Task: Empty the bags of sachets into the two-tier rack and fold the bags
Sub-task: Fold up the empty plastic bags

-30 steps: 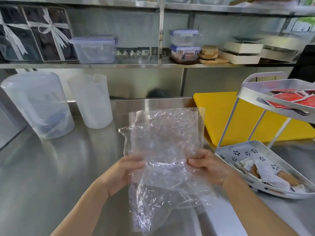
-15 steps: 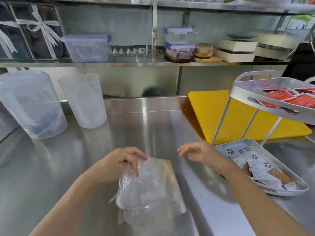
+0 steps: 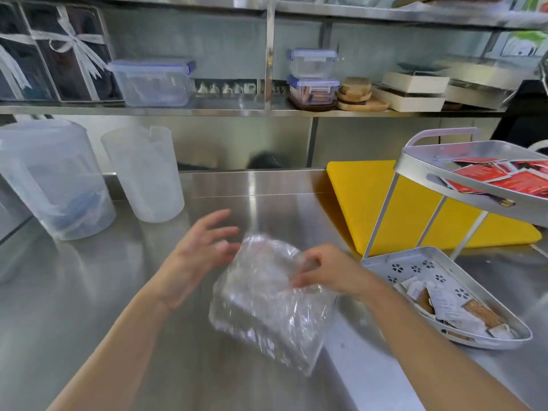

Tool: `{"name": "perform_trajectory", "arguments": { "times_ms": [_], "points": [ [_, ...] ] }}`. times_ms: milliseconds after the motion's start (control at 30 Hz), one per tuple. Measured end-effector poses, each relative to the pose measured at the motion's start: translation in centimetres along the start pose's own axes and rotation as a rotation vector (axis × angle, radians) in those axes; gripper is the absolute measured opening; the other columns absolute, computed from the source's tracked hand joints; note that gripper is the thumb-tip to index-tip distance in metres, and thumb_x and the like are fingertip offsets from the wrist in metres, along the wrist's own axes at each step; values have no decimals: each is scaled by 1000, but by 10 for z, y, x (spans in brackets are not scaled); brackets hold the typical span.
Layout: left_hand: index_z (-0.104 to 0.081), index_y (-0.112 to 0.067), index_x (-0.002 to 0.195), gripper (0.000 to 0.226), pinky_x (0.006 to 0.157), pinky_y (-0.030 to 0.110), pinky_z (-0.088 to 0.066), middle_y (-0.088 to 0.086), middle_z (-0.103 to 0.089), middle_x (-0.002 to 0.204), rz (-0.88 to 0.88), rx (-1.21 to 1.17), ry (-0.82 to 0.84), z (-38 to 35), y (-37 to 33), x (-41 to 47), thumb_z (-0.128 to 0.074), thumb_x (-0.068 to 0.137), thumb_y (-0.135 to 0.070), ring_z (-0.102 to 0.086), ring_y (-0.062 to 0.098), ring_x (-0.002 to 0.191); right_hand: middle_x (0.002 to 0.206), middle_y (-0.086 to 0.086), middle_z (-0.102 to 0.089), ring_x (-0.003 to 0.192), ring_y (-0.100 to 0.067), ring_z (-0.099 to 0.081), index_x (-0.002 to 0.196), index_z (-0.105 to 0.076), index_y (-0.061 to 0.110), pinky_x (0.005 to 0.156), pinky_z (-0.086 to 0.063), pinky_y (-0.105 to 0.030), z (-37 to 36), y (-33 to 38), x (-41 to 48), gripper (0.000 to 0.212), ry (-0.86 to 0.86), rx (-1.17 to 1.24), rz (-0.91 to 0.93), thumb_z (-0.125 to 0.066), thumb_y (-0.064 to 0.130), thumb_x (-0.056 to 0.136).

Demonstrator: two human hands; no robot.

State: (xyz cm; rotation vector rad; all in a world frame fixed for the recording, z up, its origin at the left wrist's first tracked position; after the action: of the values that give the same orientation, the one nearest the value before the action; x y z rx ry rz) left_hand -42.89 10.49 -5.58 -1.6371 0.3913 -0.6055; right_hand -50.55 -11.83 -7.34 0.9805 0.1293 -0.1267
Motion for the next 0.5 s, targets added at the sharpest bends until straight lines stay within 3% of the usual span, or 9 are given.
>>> {"name": "perform_trajectory", "arguments": {
  "times_ms": [67, 100, 133, 200, 267, 300, 367, 400, 500],
  "points": [
    [-53, -27, 115, 34, 94, 35, -39, 8, -54, 122, 64, -168, -401, 13, 11, -4, -60, 82, -21, -58, 21, 107, 69, 8, -67, 69, -9, -64, 66, -63, 25, 55, -45, -22, 5, -12, 1, 13, -369, 82, -76, -75, 26, 70],
    [-47, -26, 122, 44, 99, 37, -34, 5, -49, 129, 115, -172, -517, 10, 17, -10, -61, 81, -30, -51, 22, 119, 72, 4, -66, 71, -14, -62, 67, -61, 22, 56, -47, -25, 6, -16, 1, 12, -522, 67, -86, -71, 26, 73],
    [-36, -27, 133, 71, 104, 38, -30, 2, -43, 138, 165, -134, -530, -2, 24, -16, -66, 71, -41, -42, 19, 129, 74, 1, -66, 71, -18, -61, 67, -60, 19, 57, -48, -30, 5, -19, 1, 13, -624, 16, -75, -68, 26, 75],
    [-6, -39, 143, 119, 109, 32, -22, -11, -22, 146, 200, 8, -350, -40, 31, -25, -74, 47, -54, -23, 6, 136, 70, 3, -67, 68, -17, -61, 69, -60, 9, 61, -50, -36, -3, -21, 2, 20, -704, -11, -26, -66, 27, 75],
    [11, -42, 142, 138, 111, 29, -19, -20, -8, 146, 184, 106, -209, -72, 36, -23, -82, 40, -51, -14, 0, 137, 64, 8, -68, 62, -6, -60, 74, -62, 3, 62, -51, -35, -11, -18, 3, 26, -663, 154, 27, -72, 26, 69],
    [13, -38, 142, 140, 114, 32, -21, -17, -8, 150, 164, 110, -223, -77, 38, -17, -86, 44, -42, -16, 3, 138, 67, 6, -70, 60, -4, -59, 77, -63, 1, 63, -52, -37, -16, -15, 3, 28, -612, 245, 52, -76, 25, 67],
    [13, -31, 144, 137, 114, 39, -27, -5, -15, 153, 156, 40, -338, -67, 38, -8, -89, 53, -22, -25, 10, 138, 73, -4, -72, 64, -10, -63, 80, -69, 10, 66, -55, -41, -21, -10, 0, 23, -472, 409, 121, -79, 22, 63],
    [14, -31, 144, 137, 114, 41, -28, -2, -18, 154, 171, -5, -372, -57, 39, -5, -89, 54, -18, -29, 12, 137, 72, -1, -73, 67, -10, -65, 80, -72, 19, 66, -57, -38, -21, -8, -2, 19, -391, 472, 172, -79, 20, 62],
    [5, -37, 144, 132, 104, 35, -42, 1, -49, 141, 201, -144, -208, -35, 45, -5, -88, 53, -15, -51, 16, 124, 76, 5, -74, 75, -12, -68, 83, -73, 20, 64, -55, -24, -16, -2, -14, 27, -147, 627, 283, -78, 12, 58]
  ]
}}
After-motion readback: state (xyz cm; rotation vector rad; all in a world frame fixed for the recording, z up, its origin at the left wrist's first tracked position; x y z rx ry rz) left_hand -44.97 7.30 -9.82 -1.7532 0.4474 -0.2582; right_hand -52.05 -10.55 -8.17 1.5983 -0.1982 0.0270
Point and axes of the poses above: each hand's wrist, its own x-axis towards the middle knuckle, its own z-axis out of the back of the hand, y = z × x, the point moved 3 cm from there along x, towards the middle knuckle
